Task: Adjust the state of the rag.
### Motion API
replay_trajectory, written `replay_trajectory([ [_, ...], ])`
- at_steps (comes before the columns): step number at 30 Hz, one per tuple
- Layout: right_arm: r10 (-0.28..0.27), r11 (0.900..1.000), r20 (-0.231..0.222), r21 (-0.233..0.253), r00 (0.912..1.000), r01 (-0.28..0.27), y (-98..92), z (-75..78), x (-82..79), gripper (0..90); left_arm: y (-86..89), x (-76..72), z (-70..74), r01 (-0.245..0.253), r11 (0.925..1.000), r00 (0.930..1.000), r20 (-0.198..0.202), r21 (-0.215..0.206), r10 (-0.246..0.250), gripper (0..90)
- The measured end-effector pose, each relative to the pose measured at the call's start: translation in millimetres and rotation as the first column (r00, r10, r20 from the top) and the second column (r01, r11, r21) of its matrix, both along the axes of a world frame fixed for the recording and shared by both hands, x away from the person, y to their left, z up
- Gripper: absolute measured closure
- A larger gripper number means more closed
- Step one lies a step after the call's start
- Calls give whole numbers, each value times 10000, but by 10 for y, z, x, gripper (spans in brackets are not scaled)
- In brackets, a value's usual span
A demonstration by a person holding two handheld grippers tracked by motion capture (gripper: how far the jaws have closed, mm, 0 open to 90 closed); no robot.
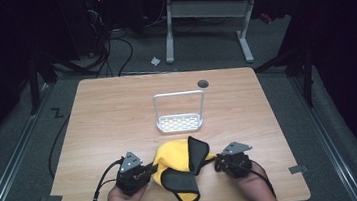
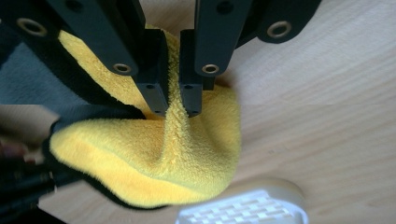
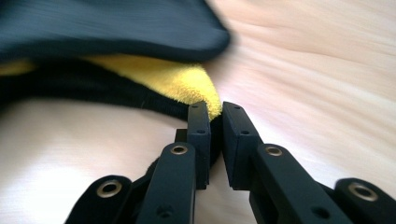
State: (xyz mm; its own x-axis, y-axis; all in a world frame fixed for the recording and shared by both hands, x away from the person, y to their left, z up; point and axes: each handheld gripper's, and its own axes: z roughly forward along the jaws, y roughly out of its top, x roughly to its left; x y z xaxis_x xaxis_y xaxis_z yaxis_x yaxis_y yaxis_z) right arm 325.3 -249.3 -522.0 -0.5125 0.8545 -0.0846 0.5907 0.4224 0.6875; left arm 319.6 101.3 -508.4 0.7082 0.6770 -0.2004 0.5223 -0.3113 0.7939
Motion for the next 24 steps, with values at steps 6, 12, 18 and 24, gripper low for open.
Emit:
replay_trajectory([
  [6, -1677, 9857, 178, -155, 9857, 1680, -512, -9, 168, 830, -49, 1, -110, 299, 9990, 9977, -613, 327, -279, 832],
  [12, -1747, 9846, 290, 70, 9842, 1745, -548, 11, 159, 746, -54, -22, -104, 205, 9993, 9975, -675, 305, -184, 707],
  [18, -1580, 9855, 499, 700, 9862, 1544, -534, 113, 89, 640, 81, -48, 12, -320, 9992, 9988, -380, -233, 311, 601],
  [24, -1338, 9893, 770, 688, 9880, 1286, -456, 175, 21, 607, -17, -108, 145, 74, 9989, 10000, 15, -452, -73, 542],
])
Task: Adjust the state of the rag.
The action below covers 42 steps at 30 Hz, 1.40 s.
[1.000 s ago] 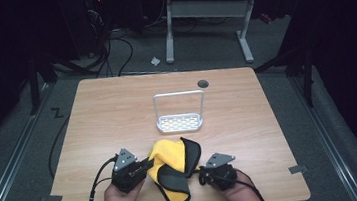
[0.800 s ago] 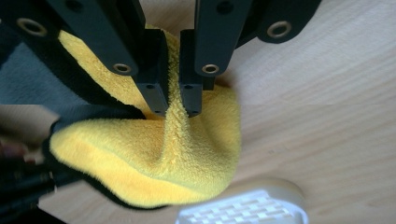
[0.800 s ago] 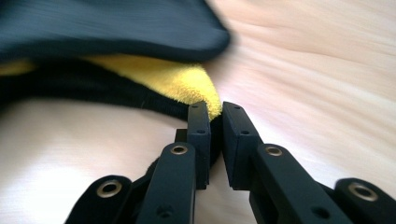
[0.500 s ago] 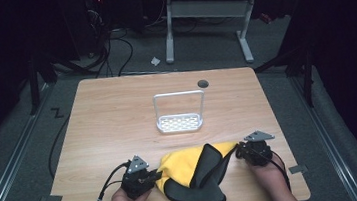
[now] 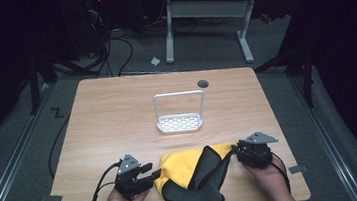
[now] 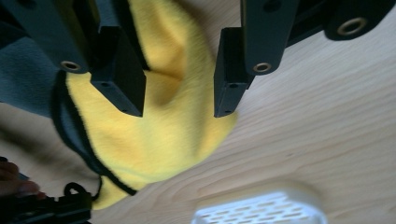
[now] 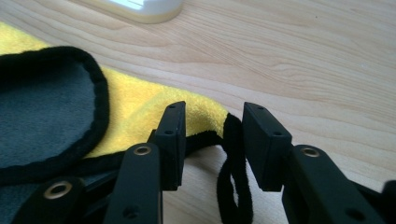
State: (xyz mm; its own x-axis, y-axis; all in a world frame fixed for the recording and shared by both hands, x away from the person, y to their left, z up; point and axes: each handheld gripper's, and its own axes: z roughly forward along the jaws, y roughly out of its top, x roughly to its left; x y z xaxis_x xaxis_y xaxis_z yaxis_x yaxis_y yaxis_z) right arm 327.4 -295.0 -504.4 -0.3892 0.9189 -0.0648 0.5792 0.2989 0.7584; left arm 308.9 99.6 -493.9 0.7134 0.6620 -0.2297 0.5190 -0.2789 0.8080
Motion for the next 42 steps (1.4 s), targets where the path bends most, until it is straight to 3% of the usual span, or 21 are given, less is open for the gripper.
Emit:
replay_trajectory([
  [6, 36, 10000, 237, -30, 9997, -35, 18, 52, -63, 588, -302, -67, 96, 977, 9951, 9951, 174, -115, -975, 466],
  [7, 14, 10000, 259, -39, 9997, -13, 16, 56, -68, 588, -451, -61, 102, 1324, 9911, 9911, 163, -109, -1322, 452],
  [9, -46, 10000, 301, -25, 9995, 47, 16, 63, -75, 587, -528, -50, 96, 1476, 9890, 9890, 89, -119, -1475, 425],
  [10, -81, 9999, 362, -58, 9993, 83, 16, 69, -80, 586, -693, -11, 65, 1783, 9839, 9837, -228, -75, -1785, 410],
  [14, -116, 9999, 646, -94, 9978, 122, 25, 111, -110, 580, -976, 44, -75, 1962, 9750, 9802, -486, 1042, -1921, 396],
  [16, -74, 9999, 800, -106, 9968, 83, 43, 133, -136, 580, -1038, 66, -149, 1851, 9692, 9824, -552, 1628, -1783, 470],
  [20, 147, 9999, 866, -59, 9961, -142, 114, 136, -198, 588, -1002, 104, -158, 1691, 9732, 9853, -497, 1561, -1633, 787],
  [22, 630, 9980, 580, 51, 9963, -634, 188, 97, -219, 647, -958, 122, -113, 1512, 9794, 9883, -413, 1338, -1470, 877],
  [23, 630, 9980, 580, 51, 9963, -634, 188, 97, -219, 647, -958, 122, -113, 1512, 9794, 9883, -413, 1338, -1470, 888],
  [25, 1574, 9875, -76, 7, 9875, -1574, 335, 25, -235, 804, -889, 137, -39, 1277, 9839, 9918, -94, 1248, -1276, 895],
  [26, 1810, 9834, -275, -105, 9831, -1813, 382, -4, -234, 836, -788, 156, 47, 963, 9903, 9949, 210, 999, -989, 896],
  [27, 1810, 9834, -275, -105, 9831, -1813, 382, -4, -234, 836, -788, 156, 47, 963, 9903, 9949, 210, 999, -989, 896],
  [28, 2195, 9748, -695, -245, 9731, -2216, 458, -50, -237, 870, -645, 203, 126, 577, 9955, 9973, 414, 752, -610, 897],
  [29, 2195, 9748, -695, -245, 9731, -2216, 458, -50, -237, 870, -645, 203, 126, 577, 9955, 9973, 414, 752, -610, 897],
  [31, 2596, 9637, -1111, -345, 9593, -2647, 528, -104, -243, 888, -459, 260, 180, 23, 9987, 9984, 563, 507, -51, 900],
  [32, 2651, 9616, -1198, -401, 9568, -2714, 544, -118, -245, 889, -245, 333, 196, -522, 9982, 9973, 523, 294, 506, 900],
  [33, 2651, 9616, -1198, -401, 9568, -2714, 544, -118, -245, 889, -245, 333, 196, -522, 9982, 9973, 523, 294, 506, 900],
  [34, 2709, 9586, -1337, -526, 9533, -2798, 566, -143, -241, 888, -23, 392, 186, -1033, 9945, 9938, 443, 192, 1024, 900],
  [36, 2688, 9590, -1369, -537, 9534, -2781, 564, -159, -228, 889, 192, 433, 153, -1494, 9887, 9883, 326, 134, 1489, 900],
  [39, 2653, 9606, -1384, -476, 9542, -2740, 551, -160, -214, 889, 472, 460, 83, -1998, 9798, 9798, 46, -4, 1998, 900],
  [42, 2614, 9614, -1372, -511, 9554, -2704, 548, -161, -208, 889, 605, 455, 27, -2219, 9751, 9750, -63, 27, 2220, 900],
])
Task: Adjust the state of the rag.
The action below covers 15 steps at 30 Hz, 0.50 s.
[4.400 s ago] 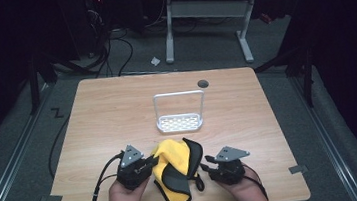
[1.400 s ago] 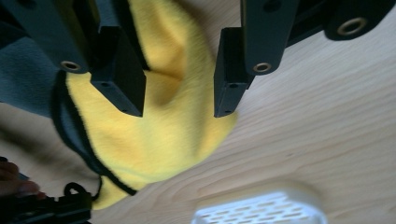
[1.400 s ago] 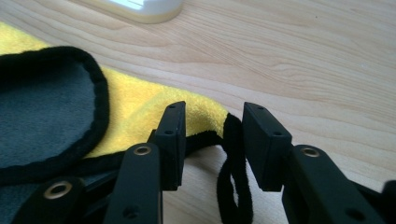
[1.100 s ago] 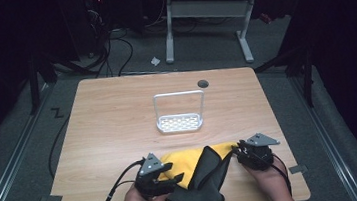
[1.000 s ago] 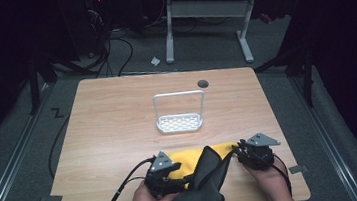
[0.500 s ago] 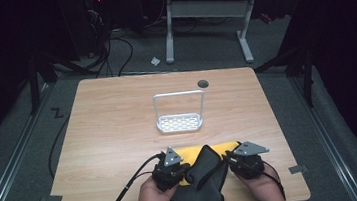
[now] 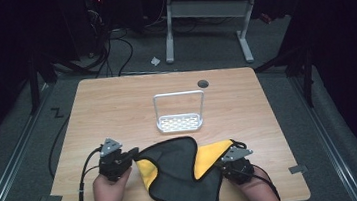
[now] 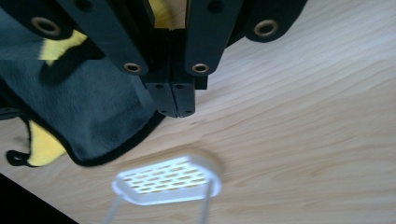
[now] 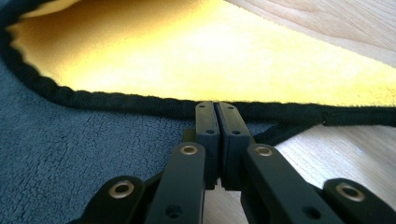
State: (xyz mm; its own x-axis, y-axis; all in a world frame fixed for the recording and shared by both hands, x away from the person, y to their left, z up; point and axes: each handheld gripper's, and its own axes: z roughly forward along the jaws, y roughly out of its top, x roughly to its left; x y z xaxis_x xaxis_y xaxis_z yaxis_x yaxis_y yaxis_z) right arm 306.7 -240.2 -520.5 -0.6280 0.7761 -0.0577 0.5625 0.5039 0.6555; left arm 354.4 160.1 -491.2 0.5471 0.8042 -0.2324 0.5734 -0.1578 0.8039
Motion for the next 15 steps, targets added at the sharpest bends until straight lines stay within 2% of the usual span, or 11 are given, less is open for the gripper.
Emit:
replay_trajectory([
  [2, -91, 9999, 42, -57, 9999, 91, -4, 0, 9, 888, 90, -13, -58, -123, 9999, 9998, -184, 14, 123, 900],
  [3, -138, 9998, 84, -147, 9999, 139, -7, 3, 13, 889, 146, -28, -107, -136, 9998, 9994, -306, 166, 141, 900],
  [6, -322, 9989, 211, -347, 9993, 329, -51, 4, 37, 888, 207, -35, -166, -96, 9995, 9985, -531, 301, 112, 900],
  [10, -822, 9960, 234, -337, 9963, 829, -202, 4, 89, 888, 217, -49, -186, -33, 9999, 9981, -621, 95, 38, 900],
  [11, -943, 9953, 170, -207, 9954, 947, -241, 3, 100, 888, 175, -51, -151, 45, 9998, 9986, -531, -170, -54, 893],
  [15, -1058, 9944, 33, 50, 9944, 1058, -301, 0, 121, 887, 49, -29, -49, 388, 9982, 9988, -278, -453, -401, 765],
])
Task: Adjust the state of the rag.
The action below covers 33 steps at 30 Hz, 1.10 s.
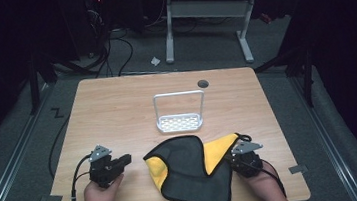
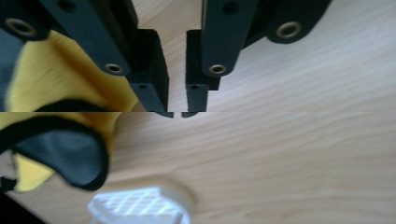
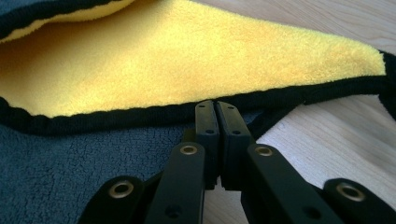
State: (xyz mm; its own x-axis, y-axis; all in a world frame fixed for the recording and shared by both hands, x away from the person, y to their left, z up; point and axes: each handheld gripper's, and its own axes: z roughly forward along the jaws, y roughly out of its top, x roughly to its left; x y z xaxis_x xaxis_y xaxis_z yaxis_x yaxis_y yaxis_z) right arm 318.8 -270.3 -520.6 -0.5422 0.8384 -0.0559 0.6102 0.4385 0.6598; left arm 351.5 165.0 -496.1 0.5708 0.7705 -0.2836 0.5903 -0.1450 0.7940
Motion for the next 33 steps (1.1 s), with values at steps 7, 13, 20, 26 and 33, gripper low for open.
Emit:
replay_trajectory([
  [7, 25, 9998, 139, -193, 9999, -23, 25, -3, -8, 881, -470, 111, 144, 1326, 9871, 9912, 122, -896, -1320, 463],
  [13, 64, 9998, 172, -183, 9998, -61, 22, -6, -8, 877, -785, 186, -140, 1954, 9795, 9736, -1300, 487, -1877, 462],
  [20, 66, 9996, 203, -291, 9998, -60, 33, -4, -11, 877, -613, 92, -83, 1824, 9805, 9810, -809, 734, -1764, 826],
  [26, 86, 9993, 250, -359, 9997, -77, 38, -4, -9, 875, -355, -36, -147, 1717, 9823, 9815, -988, 752, -1640, 826],
  [33, -126, 9975, 350, -692, 9993, 150, 36, 0, -3, 887, -140, -109, -170, 1213, 9917, 9891, -887, 436, -1171, 848],
])
